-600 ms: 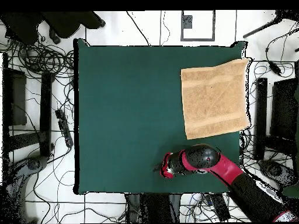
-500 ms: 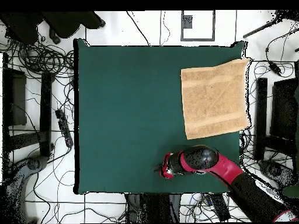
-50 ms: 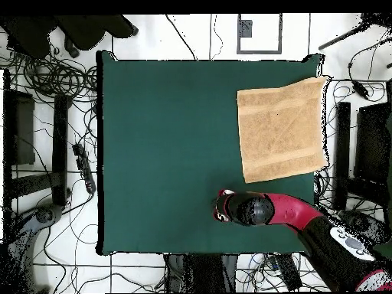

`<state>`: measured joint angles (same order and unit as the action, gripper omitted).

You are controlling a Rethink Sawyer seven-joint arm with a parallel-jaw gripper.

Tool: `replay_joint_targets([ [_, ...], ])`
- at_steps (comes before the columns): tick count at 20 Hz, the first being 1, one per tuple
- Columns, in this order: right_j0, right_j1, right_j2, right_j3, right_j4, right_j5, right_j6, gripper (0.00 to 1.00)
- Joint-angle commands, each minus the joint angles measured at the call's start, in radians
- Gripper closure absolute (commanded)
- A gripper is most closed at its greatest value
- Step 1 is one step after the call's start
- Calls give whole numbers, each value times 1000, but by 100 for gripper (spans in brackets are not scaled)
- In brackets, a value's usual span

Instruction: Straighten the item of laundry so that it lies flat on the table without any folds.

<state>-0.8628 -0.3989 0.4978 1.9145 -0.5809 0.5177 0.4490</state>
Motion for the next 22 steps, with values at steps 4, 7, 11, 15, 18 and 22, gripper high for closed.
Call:
replay_joint_targets([
  [4, 81, -97, -33, -58, -24, -132, 215, 100],
  [7, 92, -107, -41, -55, -17, -133, 213, 100],
  [11, 107, -90, -57, -98, -33, -123, 191, 100],
  [15, 124, -54, -87, -154, -50, -110, 174, 100],
  [18, 132, -34, -104, -186, -57, -99, 162, 100],
  [22, 137, 7, -123, -237, -66, -107, 140, 100],
])
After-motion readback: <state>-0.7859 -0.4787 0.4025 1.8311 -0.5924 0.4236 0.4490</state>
